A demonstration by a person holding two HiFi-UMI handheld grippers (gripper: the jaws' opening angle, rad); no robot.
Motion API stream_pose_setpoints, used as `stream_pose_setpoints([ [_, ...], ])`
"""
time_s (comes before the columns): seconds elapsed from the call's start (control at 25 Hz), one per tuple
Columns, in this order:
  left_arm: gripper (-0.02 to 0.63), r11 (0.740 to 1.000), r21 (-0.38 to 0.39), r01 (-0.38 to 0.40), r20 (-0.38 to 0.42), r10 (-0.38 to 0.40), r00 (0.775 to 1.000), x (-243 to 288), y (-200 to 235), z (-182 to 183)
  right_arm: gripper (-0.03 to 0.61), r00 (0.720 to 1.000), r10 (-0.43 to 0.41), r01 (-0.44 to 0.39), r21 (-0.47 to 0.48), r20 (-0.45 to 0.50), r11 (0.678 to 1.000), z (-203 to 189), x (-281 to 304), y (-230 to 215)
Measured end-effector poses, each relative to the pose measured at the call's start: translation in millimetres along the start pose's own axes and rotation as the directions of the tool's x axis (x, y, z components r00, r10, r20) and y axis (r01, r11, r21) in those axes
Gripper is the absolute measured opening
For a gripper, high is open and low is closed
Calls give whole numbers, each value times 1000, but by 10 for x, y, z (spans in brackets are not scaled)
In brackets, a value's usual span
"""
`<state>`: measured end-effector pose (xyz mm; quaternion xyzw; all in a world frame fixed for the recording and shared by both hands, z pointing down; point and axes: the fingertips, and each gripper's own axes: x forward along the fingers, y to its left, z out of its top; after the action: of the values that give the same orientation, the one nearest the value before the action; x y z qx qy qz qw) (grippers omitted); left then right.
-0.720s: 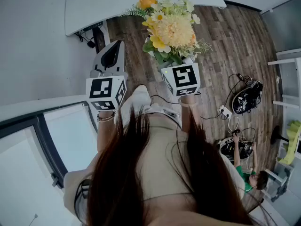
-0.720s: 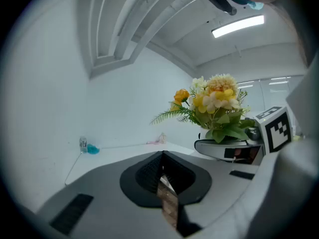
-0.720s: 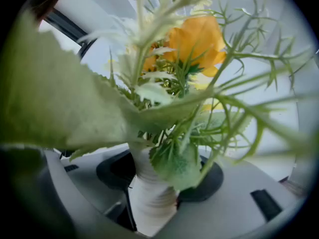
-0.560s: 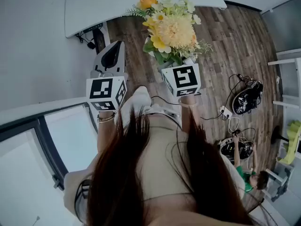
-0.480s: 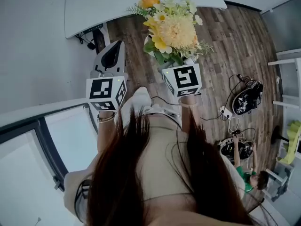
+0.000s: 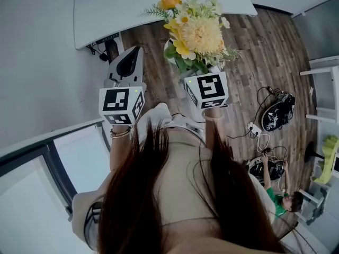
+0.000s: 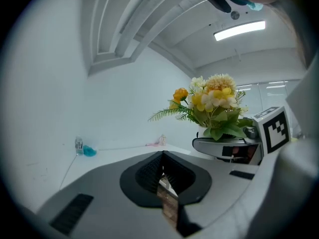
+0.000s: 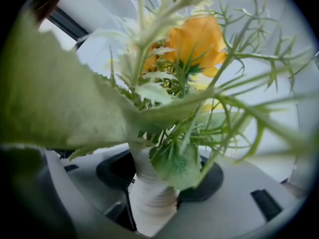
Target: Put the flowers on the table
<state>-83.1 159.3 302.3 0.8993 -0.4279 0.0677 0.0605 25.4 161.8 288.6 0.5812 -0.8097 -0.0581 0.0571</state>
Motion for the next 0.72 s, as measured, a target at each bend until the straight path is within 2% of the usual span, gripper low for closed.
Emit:
stream_pose_setpoints([
  [0.36,3,1000,-17,27,-10,-27,1000,182,318,54,259,1000,-9,8,-18,-23,1000,47,337,48],
  [0.72,3,999,-25,40,-12,-40,999,300,416,54,259,1000,-7,7,-20,-21,1000,65,498,28],
])
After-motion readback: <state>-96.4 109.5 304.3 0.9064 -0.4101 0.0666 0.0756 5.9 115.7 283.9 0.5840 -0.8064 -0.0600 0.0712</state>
